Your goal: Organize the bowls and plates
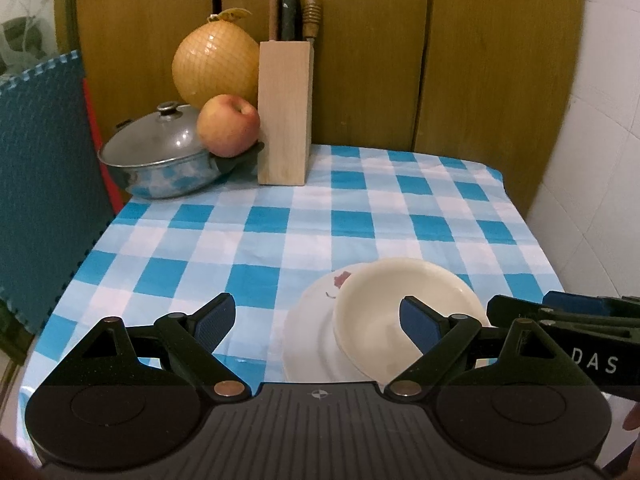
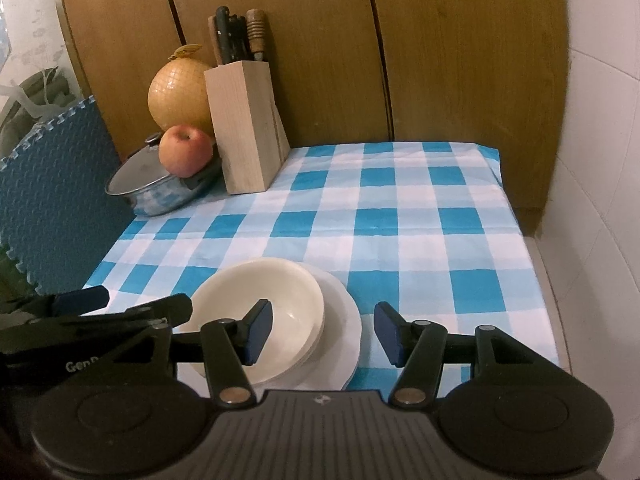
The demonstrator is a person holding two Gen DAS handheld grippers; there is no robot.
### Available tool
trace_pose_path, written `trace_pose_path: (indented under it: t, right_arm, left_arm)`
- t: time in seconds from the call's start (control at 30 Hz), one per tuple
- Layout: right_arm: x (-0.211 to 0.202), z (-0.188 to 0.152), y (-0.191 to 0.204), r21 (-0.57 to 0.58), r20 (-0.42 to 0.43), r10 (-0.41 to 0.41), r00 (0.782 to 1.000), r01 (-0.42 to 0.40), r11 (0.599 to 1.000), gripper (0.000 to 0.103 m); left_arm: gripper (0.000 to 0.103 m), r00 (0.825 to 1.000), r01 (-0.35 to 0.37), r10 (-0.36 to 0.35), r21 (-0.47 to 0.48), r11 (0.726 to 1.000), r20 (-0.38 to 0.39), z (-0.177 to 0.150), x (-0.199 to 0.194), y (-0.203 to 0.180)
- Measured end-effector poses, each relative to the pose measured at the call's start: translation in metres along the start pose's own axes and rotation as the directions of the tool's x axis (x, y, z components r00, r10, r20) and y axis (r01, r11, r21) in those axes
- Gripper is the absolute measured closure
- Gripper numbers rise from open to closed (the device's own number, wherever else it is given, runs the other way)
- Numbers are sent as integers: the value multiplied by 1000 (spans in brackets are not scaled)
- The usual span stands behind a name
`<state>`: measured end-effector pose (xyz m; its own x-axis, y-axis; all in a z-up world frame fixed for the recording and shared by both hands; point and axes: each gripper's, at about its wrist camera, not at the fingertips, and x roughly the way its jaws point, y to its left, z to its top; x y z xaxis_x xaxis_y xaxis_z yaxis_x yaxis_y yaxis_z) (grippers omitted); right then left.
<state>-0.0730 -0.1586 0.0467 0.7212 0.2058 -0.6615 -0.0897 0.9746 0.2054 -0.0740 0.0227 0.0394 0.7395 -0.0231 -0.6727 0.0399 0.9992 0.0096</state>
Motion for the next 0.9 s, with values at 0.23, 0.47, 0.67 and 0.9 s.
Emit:
trace_pose_path:
  t: [0.23, 0.47, 0.67, 0.9]
  right_arm:
    - [0, 0, -2, 6, 1, -10, 1000, 10, 1000, 53]
    - [-1, 0, -3, 23, -4, 23, 1000, -23, 999, 53]
    - [-1, 0, -3, 26, -7, 21, 1000, -21, 999, 53]
    - [0, -1, -2, 23, -14, 17, 1000, -17, 1000, 53]
  left_arm:
    - [10, 1000, 8, -8, -4, 1000, -15, -1, 1, -1]
    - [10, 1000, 13, -13, -11, 1000, -16, -1, 1, -1]
    - [10, 1000, 7, -7, -13, 1000, -28, 0, 3, -2]
    - [11, 1000, 0, 0, -4, 1000, -27, -2, 3, -4]
